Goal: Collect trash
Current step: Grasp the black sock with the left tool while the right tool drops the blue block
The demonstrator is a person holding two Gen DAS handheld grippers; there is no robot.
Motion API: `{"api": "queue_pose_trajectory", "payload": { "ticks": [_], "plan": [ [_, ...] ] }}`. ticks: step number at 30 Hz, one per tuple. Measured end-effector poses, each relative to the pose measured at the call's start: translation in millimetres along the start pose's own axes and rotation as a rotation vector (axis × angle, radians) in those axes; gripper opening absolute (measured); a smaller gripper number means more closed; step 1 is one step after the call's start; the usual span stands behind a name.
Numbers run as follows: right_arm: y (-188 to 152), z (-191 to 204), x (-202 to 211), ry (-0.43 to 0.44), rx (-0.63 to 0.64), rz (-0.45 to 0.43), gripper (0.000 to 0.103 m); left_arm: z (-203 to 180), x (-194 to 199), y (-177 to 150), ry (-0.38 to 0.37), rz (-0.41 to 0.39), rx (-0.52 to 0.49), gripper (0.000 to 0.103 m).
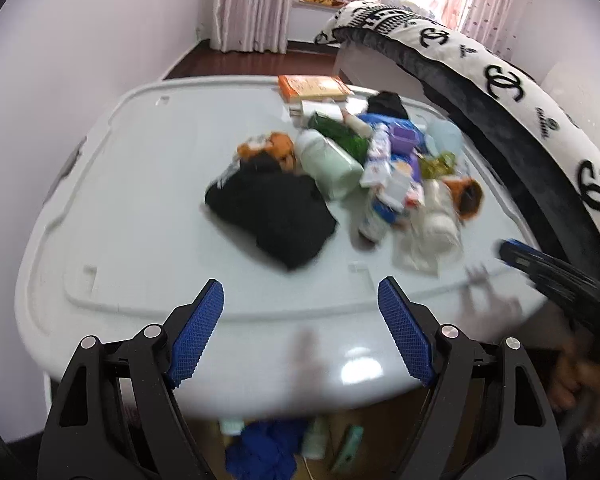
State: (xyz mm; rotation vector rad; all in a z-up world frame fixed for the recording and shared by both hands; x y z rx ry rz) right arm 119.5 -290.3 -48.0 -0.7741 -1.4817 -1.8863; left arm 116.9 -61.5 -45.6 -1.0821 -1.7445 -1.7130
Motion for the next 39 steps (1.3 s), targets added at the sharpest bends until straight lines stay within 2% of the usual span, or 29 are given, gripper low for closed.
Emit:
{"api": "queue_pose_trajectory", "payload": {
  "ticks": [2, 6, 9, 11, 12, 13, 14, 16, 19, 23, 25, 29, 34, 39],
  "plan": [
    [3, 1, 5, 0.017, -0.010, -0.014, 0.023, 2, -14, 13, 0.021, 0.002, 0.017, 0.078],
    [0, 6, -2, 0.048, -0.019, 0.014, 0.023, 7, -48, 36, 0.058, 0.019, 0.066, 0.078],
    [-2, 15, -4, 0.066, -0.007, 0.020, 0.023, 16, -84, 44, 0.124, 0.059, 0.082, 0.079],
    [-1, 18, -4, 0.076, 0.001, 0.017, 0.023, 20, -96, 43, 0.176, 0.064, 0.061, 0.075],
    [-1, 20, -4, 0.079, 0.006, 0.016, 0.023, 16, -94, 47, 0.172, 0.052, 0.038, 0.056],
    [-2, 21, -4, 0.079, 0.008, 0.016, 0.023, 11, -93, 48, 0.155, 0.043, 0.020, 0.023],
    [-2, 22, -5, 0.079, 0.009, 0.017, 0.023, 6, -92, 47, 0.131, 0.049, -0.009, 0.021],
    [-3, 23, -7, 0.079, 0.009, 0.023, 0.023, 5, -84, 44, 0.133, 0.049, -0.033, 0.017],
    [-3, 23, -5, 0.076, 0.013, 0.015, 0.023, 5, -53, 44, 0.093, 0.018, -0.036, 0.017],
    [0, 21, 3, 0.097, -0.002, -0.005, 0.023, 5, 17, 43, 0.039, -0.068, -0.051, 0.017],
    [-2, 22, 14, 0.124, -0.007, -0.007, 0.023, 3, 54, 36, 0.018, -0.098, -0.074, 0.017],
    [-10, 33, 39, 0.188, 0.010, 0.006, 0.023, 0, 106, 11, 0.004, -0.123, -0.112, 0.017],
    [-39, 52, 82, 0.215, 0.130, 0.023, 0.023, -9, 133, -33, -0.055, -0.095, -0.097, 0.017],
    [-81, 60, 97, 0.229, 0.195, 0.098, 0.023, -22, 107, -91, -0.086, 0.054, -0.122, 0.017]
  ]
}}
Point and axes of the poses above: each gripper's, at about its wrist camera, not at the fingertips, and x roughly against the way its jaws point, z to its left, y to its top, the point moved 10 cm from there along -x, roughly the way its jaws point, and after that the axes turned 3 degrees about -x, right-handed, at the moved point
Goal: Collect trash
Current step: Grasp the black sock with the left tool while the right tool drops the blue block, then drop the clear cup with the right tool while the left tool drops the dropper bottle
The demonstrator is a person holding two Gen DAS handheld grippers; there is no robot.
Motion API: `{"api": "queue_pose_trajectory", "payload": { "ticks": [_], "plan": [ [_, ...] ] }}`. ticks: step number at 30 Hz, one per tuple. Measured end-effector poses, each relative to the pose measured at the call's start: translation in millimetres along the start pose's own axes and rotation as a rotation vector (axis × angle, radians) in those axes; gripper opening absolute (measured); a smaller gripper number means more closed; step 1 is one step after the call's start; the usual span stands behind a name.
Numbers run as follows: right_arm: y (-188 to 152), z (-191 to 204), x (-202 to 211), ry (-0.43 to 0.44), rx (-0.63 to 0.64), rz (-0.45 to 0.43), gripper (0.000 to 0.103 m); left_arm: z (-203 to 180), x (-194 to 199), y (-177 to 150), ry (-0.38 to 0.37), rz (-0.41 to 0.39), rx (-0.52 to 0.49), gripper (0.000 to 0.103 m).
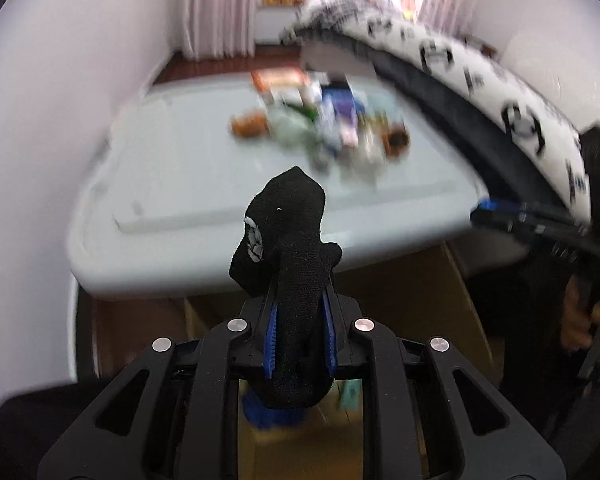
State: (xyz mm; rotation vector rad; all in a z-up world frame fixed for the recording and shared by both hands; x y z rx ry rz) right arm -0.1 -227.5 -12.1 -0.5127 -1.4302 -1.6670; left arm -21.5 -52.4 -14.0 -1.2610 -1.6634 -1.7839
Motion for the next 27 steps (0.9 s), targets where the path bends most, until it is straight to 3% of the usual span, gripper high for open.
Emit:
{"api": "queue_pose_trajectory", "payload": {
  "ticks": [6, 8, 10, 11, 20, 24, 27],
  "plan": [
    [-44, 4, -22, 0.014, -0.029, 0.122, 0.024, -5, -31, -53, -0.087, 0.181, 0.073, 0.019],
    [-55, 0, -31, 0.014, -0.054, 0.166, 0.027, -1, -34, -56, -0.099, 0.207, 0.101, 0.031],
    [-60, -4, -36, -0.010, -0.067, 0.181, 0.063, 5, -35, -60, -0.094, 0.224, 0.132, 0.065],
    [-60, -7, -35, -0.021, -0.068, 0.168, 0.063, 7, -36, -62, -0.092, 0.227, 0.147, 0.069],
    [-32, -20, -31, -0.037, -0.077, 0.119, 0.063, 8, -38, -58, -0.130, 0.231, 0.183, 0.071],
    [11, -28, -40, -0.050, -0.103, 0.069, 0.063, 4, -37, -33, -0.111, 0.179, 0.128, 0.071],
    [48, -38, -61, -0.016, -0.200, 0.058, 0.063, 3, -39, -11, -0.100, 0.139, 0.106, 0.071]
  ]
}}
Point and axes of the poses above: each gripper's, at about its wrist camera, not at the fingertips, and x roughly against the way its jaws point, z to its left, y to its top, the point moved 10 cm from there along -x, roughly the way its jaws point, and after that the axes turned 3 degrees about -x, right-handed, at the moved point
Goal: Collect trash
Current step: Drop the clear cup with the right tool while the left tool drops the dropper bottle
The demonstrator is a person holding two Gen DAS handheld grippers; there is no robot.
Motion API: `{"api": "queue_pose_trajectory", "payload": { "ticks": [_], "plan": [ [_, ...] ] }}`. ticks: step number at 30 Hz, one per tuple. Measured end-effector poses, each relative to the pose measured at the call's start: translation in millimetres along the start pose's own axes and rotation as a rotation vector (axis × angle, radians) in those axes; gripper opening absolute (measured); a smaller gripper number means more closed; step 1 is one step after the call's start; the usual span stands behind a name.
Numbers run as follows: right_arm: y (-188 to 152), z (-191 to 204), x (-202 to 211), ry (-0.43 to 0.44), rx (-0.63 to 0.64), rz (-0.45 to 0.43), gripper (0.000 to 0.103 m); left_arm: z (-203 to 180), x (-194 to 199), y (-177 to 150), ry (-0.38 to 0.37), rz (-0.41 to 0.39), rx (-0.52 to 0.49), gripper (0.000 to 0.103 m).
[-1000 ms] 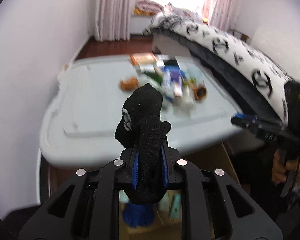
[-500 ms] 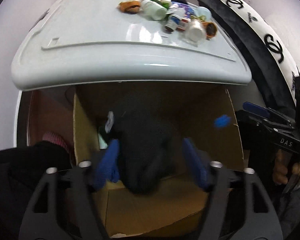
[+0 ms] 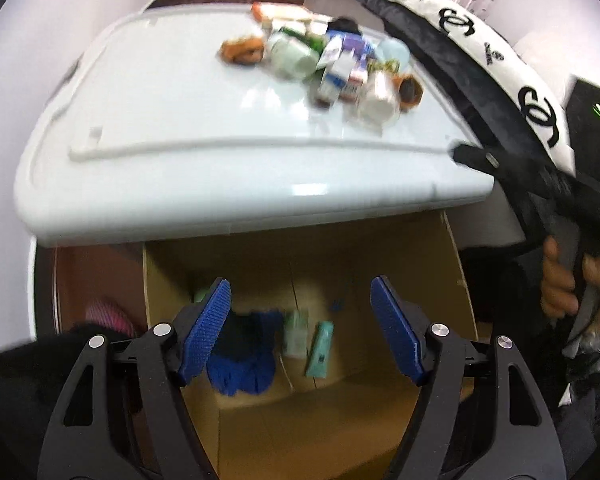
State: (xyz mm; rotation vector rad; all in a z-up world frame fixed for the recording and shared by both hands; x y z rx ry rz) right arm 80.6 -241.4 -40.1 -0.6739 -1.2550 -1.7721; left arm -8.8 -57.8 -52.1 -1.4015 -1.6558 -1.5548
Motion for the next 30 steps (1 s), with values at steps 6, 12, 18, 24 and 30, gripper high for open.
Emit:
{"api": "queue_pose_trajectory", "payload": {
  "ticks": [6, 12, 18, 24, 30],
  "plan": [
    [58, -17, -64, 0.011, -0.230, 0.078, 0.063, 3, -7, 42, 0.034, -0.073, -0.026, 0.071],
    [72, -7, -114, -0.107, -0.154, 0.180, 0.064, 10, -17, 47, 0.020, -0.072, -0.010, 0.071],
    [72, -4, -112, -0.203, -0.012, 0.172, 0.049, 10, -26, 44, 0.016, -0.055, -0.003, 0.071],
    [49, -27, -51, -0.068, -0.094, 0.115, 0.049, -8, -41, 61, 0.011, -0.048, -0.057, 0.071],
    [46, -65, 8, -0.035, -0.104, 0.004, 0.049, -40, -78, 112, 0.053, -0.074, -0.143, 0.071]
  ]
}}
Point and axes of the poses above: each gripper's, at about its wrist camera, not at the fingertips, and x roughly against the way its jaws point, z to its left, y to its top, the point moved 10 cm from there along -x, roughly the way its jaws point, and after that the axes turned 3 degrees about -x, right-handed, at the moved point
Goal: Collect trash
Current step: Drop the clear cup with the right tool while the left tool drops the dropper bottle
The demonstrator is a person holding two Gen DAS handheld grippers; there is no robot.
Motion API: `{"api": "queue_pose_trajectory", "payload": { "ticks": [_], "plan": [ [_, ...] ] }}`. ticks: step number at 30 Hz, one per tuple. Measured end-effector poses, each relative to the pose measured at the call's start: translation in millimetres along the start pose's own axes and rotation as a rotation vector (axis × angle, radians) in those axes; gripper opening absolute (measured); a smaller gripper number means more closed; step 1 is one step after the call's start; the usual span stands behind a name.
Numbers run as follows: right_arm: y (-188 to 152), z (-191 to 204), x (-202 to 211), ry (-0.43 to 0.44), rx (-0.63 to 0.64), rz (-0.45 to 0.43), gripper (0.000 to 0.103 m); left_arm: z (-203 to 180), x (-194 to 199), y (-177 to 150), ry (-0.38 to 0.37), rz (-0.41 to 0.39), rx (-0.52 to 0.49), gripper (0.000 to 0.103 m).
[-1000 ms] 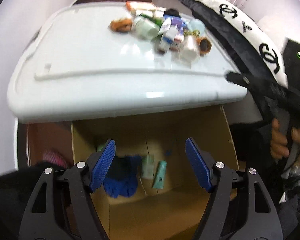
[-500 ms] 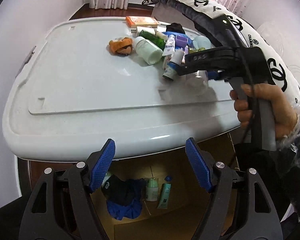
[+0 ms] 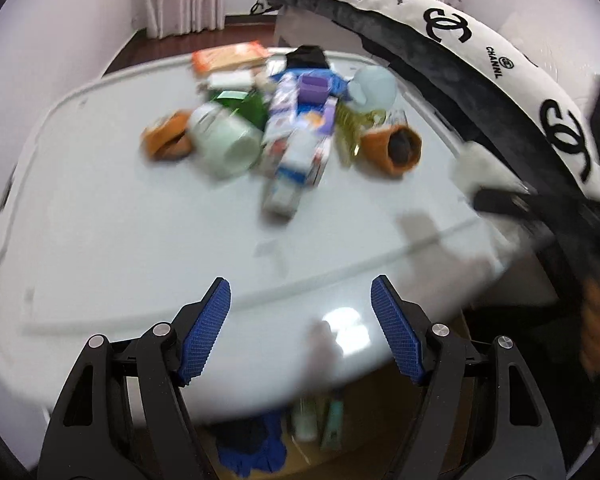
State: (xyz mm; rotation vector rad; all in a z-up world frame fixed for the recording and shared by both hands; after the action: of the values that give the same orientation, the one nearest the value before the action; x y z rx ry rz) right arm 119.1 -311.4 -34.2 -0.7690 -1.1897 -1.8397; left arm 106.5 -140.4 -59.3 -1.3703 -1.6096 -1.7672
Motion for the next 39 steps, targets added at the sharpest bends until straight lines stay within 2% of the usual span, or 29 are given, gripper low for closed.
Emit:
{"api": "queue_pose_trajectory", "payload": {
  "ticks": [3, 5, 6, 7, 8, 9, 10, 14, 18, 21, 26, 32, 39],
  "plan": [
    [-1, -7, 6, -0.003, -0.011, -0.044, 0.049, -6, -29, 28, 0.033, -0.005, 0.001, 0.071],
    [0, -15, 2, 0.017, -0.040, -0.033, 0.049, -4, -46, 40, 0.063, -0.004, 0.013, 0.071],
    [0, -16, 1, 0.040, -0.063, -0.023, 0.049, -1, -57, 47, 0.091, -0.004, 0.022, 0.068],
    [1, -14, -2, 0.052, -0.073, -0.020, 0.049, 3, -67, 51, 0.111, -0.002, 0.026, 0.046],
    [2, -13, -2, 0.060, -0.077, -0.023, 0.049, 6, -74, 53, 0.126, 0.009, 0.026, 0.032],
    [4, -10, -1, 0.064, -0.074, -0.031, 0.049, 8, -75, 57, 0.152, -0.014, 0.011, 0.025],
    [6, -8, 2, 0.061, -0.064, -0.046, 0.049, 8, -73, 58, 0.141, -0.021, 0.004, 0.023],
    [7, -6, 11, 0.052, -0.050, -0.075, 0.050, 5, -51, 51, 0.142, -0.052, -0.018, 0.023],
    [3, -1, 17, 0.063, -0.036, -0.089, 0.050, 5, 0, 37, 0.090, -0.100, -0.012, 0.023],
    [-8, 11, 25, 0.084, -0.026, -0.092, 0.049, 13, 47, 15, 0.083, -0.115, -0.006, 0.023],
    [-42, 46, 40, 0.123, 0.031, -0.072, 0.050, 19, 99, -27, 0.085, -0.128, -0.003, 0.023],
    [-86, 77, 58, 0.134, 0.129, -0.030, 0.050, 22, 121, -74, 0.074, -0.098, 0.034, 0.023],
    [-133, 80, 53, 0.103, 0.200, 0.077, 0.051, 6, 101, -117, 0.011, -0.003, 0.037, 0.024]
  ]
}}
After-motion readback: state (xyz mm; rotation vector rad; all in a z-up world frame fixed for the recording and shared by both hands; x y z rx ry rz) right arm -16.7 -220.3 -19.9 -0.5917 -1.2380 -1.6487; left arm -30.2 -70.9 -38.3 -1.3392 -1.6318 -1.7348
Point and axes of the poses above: each gripper's, at about its wrist camera, not at the fingertips, and x roughly against the way its jaws point, z to its left, y to its top, the point moved 10 cm from there along -x, roughly the way its jaws point, and after that the axes turned 3 degrees about -x, right-handed, at the moved point
